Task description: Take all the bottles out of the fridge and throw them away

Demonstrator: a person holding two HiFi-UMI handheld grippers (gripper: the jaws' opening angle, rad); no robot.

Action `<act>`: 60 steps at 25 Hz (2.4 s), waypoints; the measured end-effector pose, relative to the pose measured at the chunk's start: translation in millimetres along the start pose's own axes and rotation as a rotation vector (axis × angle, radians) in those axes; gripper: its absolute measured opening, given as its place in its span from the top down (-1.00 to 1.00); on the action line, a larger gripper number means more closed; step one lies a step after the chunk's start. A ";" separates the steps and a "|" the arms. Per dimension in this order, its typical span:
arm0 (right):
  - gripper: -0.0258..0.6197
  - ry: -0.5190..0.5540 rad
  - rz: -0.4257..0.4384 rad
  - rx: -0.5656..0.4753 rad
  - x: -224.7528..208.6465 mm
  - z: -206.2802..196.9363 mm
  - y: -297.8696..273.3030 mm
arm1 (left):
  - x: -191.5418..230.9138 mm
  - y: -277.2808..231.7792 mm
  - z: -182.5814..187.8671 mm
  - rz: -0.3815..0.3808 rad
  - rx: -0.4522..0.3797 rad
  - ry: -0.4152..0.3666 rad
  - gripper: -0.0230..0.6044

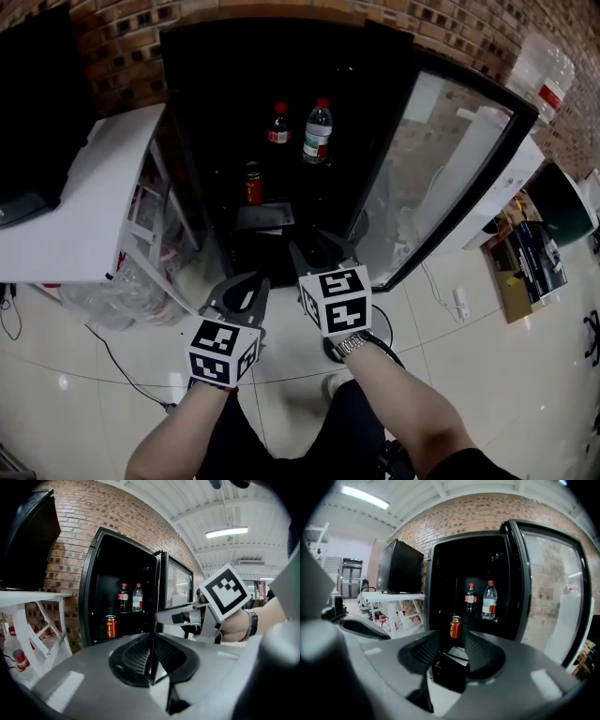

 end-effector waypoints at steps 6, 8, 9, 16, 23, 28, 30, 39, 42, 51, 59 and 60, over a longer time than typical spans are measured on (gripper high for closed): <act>0.44 0.030 0.005 -0.026 -0.3 20.4 -17.9 | 8.5 -2.6 1.5 0.008 -0.021 0.021 0.91; 0.36 0.030 0.008 -0.027 -4.0 25.6 -29.2 | 15.1 -7.1 5.0 0.012 -0.023 0.029 0.91; 0.35 0.030 0.009 -0.031 -6.7 28.7 -35.5 | 19.1 -10.4 7.7 0.015 -0.025 0.033 0.91; 0.28 0.014 -0.019 -0.074 -34.0 51.5 -77.9 | 38.1 -37.0 21.1 0.017 -0.030 0.033 0.91; 0.16 0.003 -0.035 -0.072 -55.6 66.5 -116.3 | 54.6 -58.5 36.9 0.018 -0.017 0.016 0.91; 0.08 0.000 -0.042 -0.066 -68.1 75.6 -148.3 | 73.7 -76.2 53.5 0.024 -0.022 0.014 0.91; 0.06 -0.004 -0.046 -0.063 -73.2 79.1 -160.0 | 78.8 -83.6 59.2 0.021 -0.021 0.010 0.91; 0.03 -0.017 -0.073 -0.040 -89.2 88.4 -202.9 | 97.1 -108.1 79.7 0.010 -0.017 -0.008 0.91; 0.03 -0.014 -0.088 -0.030 -94.1 89.3 -213.8 | 102.6 -115.1 81.6 0.003 -0.014 -0.007 0.91; 0.03 0.013 -0.112 0.002 -104.9 87.7 -242.8 | 116.3 -125.2 83.3 -0.002 0.002 -0.006 0.91; 0.00 0.020 -0.105 0.002 -106.5 92.8 -255.9 | 127.0 -126.4 83.7 0.006 0.003 0.000 0.91; 0.00 0.017 -0.104 0.001 -106.3 93.0 -255.5 | 127.3 -125.7 82.8 0.007 0.004 0.002 0.91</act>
Point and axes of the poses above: the fingertips, and each gripper's own axes: y backward along the fingers, x to its left, z out of its top, the point moved 8 cm from there along y, backward along the fingers, and after that the axes turned 13 degrees about y, right-handed, at the moved point
